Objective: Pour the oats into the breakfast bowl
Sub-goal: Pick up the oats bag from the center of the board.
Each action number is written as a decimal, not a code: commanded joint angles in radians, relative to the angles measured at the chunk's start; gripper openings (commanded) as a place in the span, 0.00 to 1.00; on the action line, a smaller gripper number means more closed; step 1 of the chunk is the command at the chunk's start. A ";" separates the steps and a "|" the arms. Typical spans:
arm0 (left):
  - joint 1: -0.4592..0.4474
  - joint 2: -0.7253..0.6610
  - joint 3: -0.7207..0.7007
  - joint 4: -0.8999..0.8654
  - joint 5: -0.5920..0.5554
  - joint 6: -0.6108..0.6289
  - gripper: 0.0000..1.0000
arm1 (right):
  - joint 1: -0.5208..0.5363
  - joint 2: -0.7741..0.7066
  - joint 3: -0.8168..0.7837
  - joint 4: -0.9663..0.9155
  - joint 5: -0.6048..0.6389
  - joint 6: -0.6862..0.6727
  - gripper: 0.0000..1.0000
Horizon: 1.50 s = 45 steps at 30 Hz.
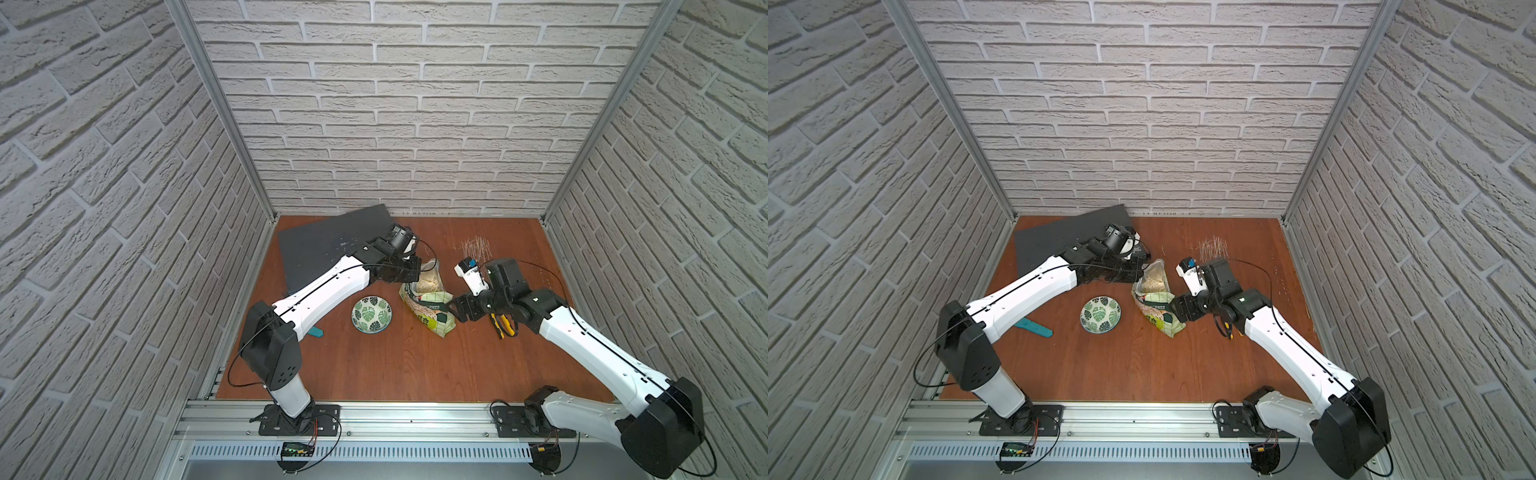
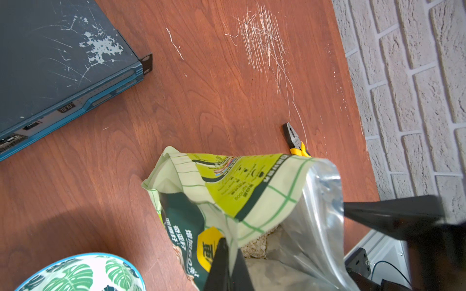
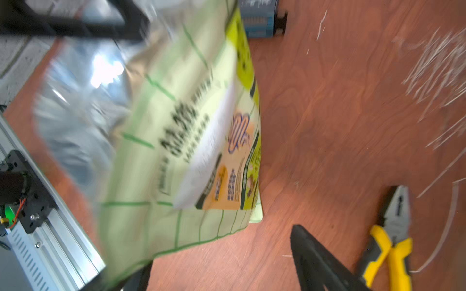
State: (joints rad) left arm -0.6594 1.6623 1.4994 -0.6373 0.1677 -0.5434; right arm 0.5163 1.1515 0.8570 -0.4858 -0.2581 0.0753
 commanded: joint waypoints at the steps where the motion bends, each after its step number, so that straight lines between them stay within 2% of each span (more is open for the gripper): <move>1: 0.000 -0.039 -0.014 -0.019 0.006 -0.004 0.00 | 0.005 -0.033 -0.054 0.215 -0.058 0.027 0.85; 4: -0.004 -0.040 -0.014 -0.019 0.009 -0.001 0.00 | 0.007 0.015 -0.076 0.255 -0.053 0.021 0.77; 10: -0.011 -0.041 -0.011 -0.029 0.022 -0.001 0.00 | 0.001 0.149 0.004 0.282 0.010 -0.002 0.48; 12: -0.011 -0.043 -0.014 -0.030 0.021 -0.005 0.00 | -0.011 0.186 0.038 0.278 0.028 -0.016 0.45; 15: -0.011 -0.046 -0.013 -0.032 0.008 -0.007 0.00 | -0.017 0.218 0.050 0.307 -0.005 -0.023 0.45; 18: -0.008 -0.043 -0.013 -0.035 -0.008 -0.011 0.00 | -0.016 0.224 0.016 0.346 -0.023 -0.017 0.50; 23: -0.008 -0.037 -0.016 -0.029 -0.016 -0.020 0.00 | -0.013 0.198 -0.134 0.535 -0.025 0.018 0.75; 25: -0.008 -0.037 -0.016 -0.029 -0.021 -0.020 0.00 | -0.013 0.201 -0.171 0.589 -0.035 0.017 0.80; 35: -0.009 -0.033 -0.024 -0.031 -0.035 -0.023 0.00 | -0.013 0.348 -0.265 0.932 -0.153 -0.009 0.95; 45: -0.009 -0.024 -0.023 -0.037 -0.052 -0.031 0.00 | -0.005 0.468 -0.271 1.031 -0.191 -0.062 0.99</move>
State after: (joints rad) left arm -0.6624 1.6577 1.4902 -0.6594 0.1162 -0.5678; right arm 0.5049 1.5837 0.5941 0.4664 -0.4381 0.0357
